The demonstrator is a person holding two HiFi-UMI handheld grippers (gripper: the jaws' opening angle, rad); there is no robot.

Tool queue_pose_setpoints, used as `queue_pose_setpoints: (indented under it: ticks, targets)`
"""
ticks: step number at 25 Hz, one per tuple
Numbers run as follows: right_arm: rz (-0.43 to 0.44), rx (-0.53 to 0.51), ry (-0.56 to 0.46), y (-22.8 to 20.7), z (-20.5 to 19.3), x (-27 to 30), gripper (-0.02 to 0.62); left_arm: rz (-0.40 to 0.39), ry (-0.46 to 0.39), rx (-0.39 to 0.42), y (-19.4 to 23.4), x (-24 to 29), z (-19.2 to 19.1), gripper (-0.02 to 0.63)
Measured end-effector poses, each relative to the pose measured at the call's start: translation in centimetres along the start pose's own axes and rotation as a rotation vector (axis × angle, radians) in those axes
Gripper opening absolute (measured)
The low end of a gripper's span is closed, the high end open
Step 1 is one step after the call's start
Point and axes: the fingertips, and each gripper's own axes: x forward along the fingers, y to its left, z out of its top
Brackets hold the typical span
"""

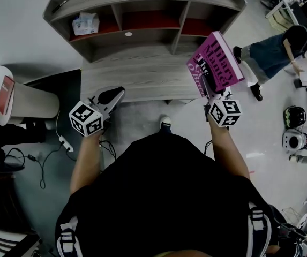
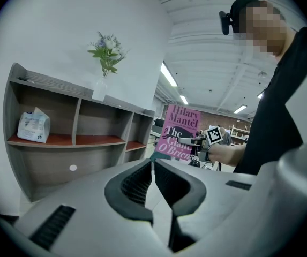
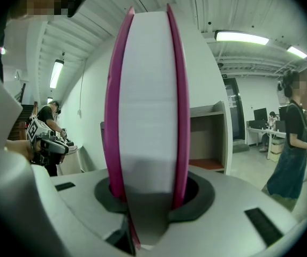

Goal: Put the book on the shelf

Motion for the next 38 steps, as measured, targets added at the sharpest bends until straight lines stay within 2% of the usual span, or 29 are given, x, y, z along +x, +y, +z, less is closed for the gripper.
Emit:
queue_pose_setpoints:
  ticks: [19, 38]
  targets:
    - [0.020, 0.022, 0.012, -2.6, 0.2, 5.3, 0.147, 0.013, 0.018, -0.008, 3.7, 3.2, 1.6, 0.034]
    - [0.069, 0.030, 0.033, -5.8, 0.1, 8.4, 0.147, 0.020, 0.028, 0.002, 4.9, 8.2, 3.7, 0.034]
